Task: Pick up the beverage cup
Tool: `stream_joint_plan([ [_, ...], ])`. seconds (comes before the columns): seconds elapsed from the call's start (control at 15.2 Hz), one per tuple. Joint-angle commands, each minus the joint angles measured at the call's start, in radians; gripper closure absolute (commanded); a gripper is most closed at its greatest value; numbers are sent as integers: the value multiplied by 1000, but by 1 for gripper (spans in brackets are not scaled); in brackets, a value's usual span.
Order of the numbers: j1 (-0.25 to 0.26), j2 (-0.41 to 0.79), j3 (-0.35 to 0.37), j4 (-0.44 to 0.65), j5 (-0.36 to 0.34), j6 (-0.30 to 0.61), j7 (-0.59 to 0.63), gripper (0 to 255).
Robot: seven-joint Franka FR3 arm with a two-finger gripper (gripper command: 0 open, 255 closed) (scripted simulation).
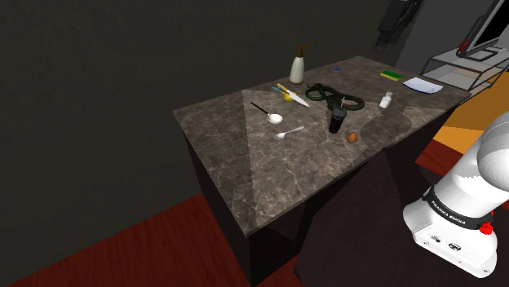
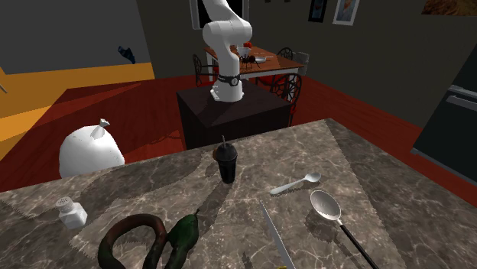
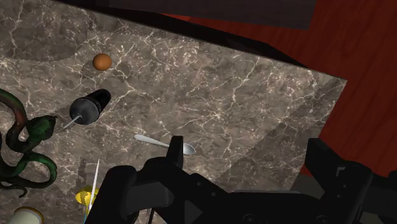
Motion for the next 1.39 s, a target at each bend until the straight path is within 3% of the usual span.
stream_joint_plan([
  [0.0, 0, 0, 0, 0, 0, 0, 0, 0],
  [0.66, -54, 162, -137, -126, -78, 250, -151, 0],
  [1.32, -96, 450, -273, -128, -113, 503, -304, 0],
])
